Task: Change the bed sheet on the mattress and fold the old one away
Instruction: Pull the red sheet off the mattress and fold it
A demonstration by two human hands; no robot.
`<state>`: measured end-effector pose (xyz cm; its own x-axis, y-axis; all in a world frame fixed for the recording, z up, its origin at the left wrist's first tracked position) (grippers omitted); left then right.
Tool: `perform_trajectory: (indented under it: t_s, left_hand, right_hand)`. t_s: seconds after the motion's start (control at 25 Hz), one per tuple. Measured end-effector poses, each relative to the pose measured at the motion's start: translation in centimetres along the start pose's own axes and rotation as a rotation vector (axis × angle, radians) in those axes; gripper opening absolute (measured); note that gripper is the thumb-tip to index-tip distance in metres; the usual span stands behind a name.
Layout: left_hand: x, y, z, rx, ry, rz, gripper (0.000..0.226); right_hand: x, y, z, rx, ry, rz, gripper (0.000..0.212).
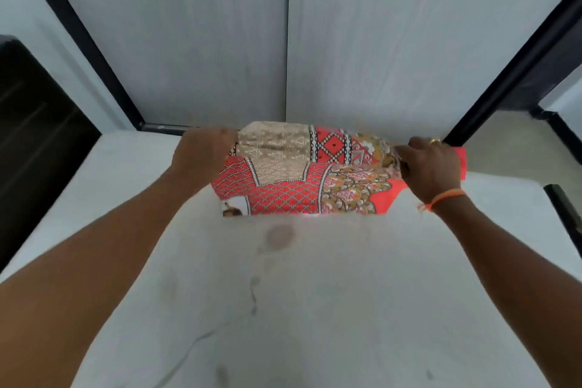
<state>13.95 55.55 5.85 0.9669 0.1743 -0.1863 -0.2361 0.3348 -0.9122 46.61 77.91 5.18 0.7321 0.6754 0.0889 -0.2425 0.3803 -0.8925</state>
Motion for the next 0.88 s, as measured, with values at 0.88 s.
perform_trajectory:
  t_s: [0.88]
  left_hand:
    - [17.6, 9.4, -37.1, -0.775, 0.036, -0.263, 0.065]
  right_hand:
    - [-6.4, 8.7, -39.4, -1.018, 0.018, 0.062, 0.035]
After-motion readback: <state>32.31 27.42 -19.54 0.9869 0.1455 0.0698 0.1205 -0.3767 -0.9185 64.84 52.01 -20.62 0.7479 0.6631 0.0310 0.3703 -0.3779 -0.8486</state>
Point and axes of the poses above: each hand's wrist, its own z-axis towards the middle knuckle, its own y-axis out of the palm, x = y × z, the point moved 3 cm from there along z, towards the middle knuckle, and after that the axes turned 7 degrees about y, right-handed, at the moved point
